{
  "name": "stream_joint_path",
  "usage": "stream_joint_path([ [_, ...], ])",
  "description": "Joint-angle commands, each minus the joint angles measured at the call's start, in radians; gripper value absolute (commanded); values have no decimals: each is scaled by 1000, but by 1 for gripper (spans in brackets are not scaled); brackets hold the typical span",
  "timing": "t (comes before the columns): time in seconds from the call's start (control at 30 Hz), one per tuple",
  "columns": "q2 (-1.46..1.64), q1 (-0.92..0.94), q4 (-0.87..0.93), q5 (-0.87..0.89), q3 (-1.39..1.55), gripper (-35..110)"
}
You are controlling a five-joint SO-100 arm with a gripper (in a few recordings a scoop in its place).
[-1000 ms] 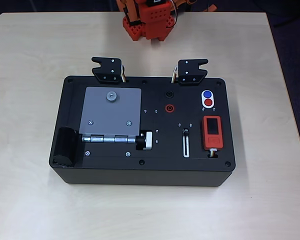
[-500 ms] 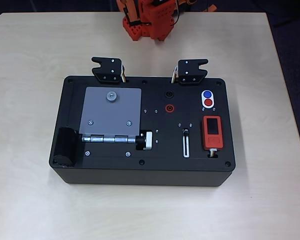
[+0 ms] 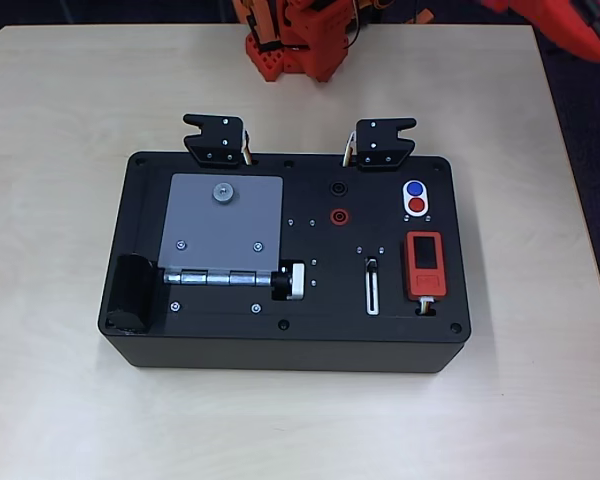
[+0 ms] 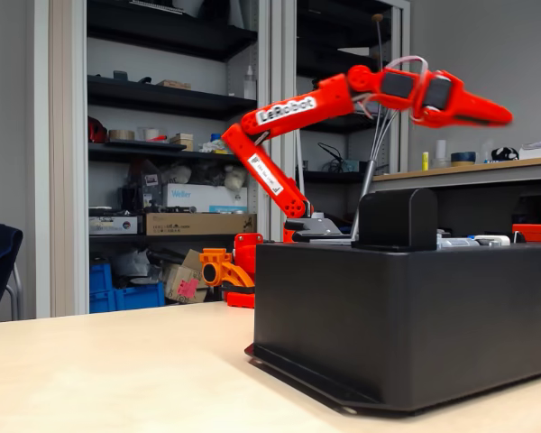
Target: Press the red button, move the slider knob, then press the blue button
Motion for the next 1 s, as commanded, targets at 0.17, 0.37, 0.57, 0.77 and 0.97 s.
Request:
stream_joint_path([
  [0.17, -170, 41, 118, 38, -146, 1],
  [0.37, -247, 107, 302, 166, -242, 1],
  [0.57, -314, 172, 416, 261, -351, 2],
  [0.77, -396, 193, 471, 345, -405, 3],
  [0.97, -434, 209, 456, 371, -382, 3],
])
